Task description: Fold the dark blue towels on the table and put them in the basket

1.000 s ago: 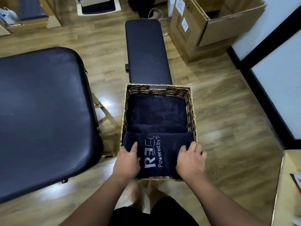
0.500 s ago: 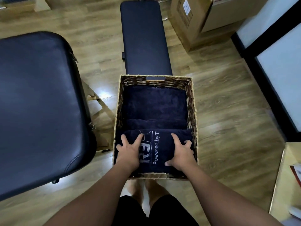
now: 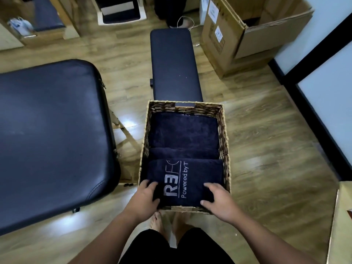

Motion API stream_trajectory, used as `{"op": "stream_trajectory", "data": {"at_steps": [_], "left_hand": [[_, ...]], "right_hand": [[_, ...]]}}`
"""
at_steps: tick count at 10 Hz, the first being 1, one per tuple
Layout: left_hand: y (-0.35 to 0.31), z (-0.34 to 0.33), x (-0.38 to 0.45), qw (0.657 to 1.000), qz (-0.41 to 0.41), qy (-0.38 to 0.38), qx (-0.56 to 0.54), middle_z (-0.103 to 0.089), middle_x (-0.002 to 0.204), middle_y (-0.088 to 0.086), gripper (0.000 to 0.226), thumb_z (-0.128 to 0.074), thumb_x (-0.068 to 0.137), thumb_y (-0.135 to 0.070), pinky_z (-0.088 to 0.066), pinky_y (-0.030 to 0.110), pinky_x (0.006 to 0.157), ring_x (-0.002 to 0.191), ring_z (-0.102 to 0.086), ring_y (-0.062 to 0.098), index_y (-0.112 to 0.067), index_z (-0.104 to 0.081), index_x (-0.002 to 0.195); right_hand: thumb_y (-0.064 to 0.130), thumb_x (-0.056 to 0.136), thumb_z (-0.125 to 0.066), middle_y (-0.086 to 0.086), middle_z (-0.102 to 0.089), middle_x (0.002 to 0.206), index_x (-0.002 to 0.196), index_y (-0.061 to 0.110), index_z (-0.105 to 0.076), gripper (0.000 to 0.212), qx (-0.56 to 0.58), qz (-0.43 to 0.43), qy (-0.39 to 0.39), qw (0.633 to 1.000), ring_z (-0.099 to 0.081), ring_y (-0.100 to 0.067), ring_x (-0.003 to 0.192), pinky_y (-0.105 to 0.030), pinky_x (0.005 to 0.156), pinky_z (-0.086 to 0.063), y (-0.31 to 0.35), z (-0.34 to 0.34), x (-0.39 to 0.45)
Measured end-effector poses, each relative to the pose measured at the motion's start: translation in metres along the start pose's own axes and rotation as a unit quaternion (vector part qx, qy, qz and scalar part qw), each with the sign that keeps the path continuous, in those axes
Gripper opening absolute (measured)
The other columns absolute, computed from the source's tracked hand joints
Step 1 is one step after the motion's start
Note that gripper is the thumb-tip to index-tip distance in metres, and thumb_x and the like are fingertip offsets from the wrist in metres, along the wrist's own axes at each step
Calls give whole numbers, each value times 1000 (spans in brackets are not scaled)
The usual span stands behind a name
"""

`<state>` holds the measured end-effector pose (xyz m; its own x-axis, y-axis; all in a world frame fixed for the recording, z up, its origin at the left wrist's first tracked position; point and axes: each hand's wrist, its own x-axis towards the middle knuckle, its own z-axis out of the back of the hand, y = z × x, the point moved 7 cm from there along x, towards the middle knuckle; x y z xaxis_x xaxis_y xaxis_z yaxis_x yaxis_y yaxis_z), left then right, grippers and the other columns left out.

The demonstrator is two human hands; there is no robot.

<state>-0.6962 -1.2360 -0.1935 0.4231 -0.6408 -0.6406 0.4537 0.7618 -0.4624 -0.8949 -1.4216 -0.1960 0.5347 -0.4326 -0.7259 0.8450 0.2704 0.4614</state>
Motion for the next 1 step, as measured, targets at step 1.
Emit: {"op": "stream_trajectory", "data": {"at_steps": [1], "left_hand": [[8,-1,-41,998,-41,7,38,-54,140,-4,46,-62,95,-27,-28,7,98,128,-52,12,-21,-54,141]], "right_hand": [[20,87,-77,-1,-72,107,112,15,-70,26,110,9,-42,993,-69,-15,94,-37,92,-55,-6,18,-33]]}}
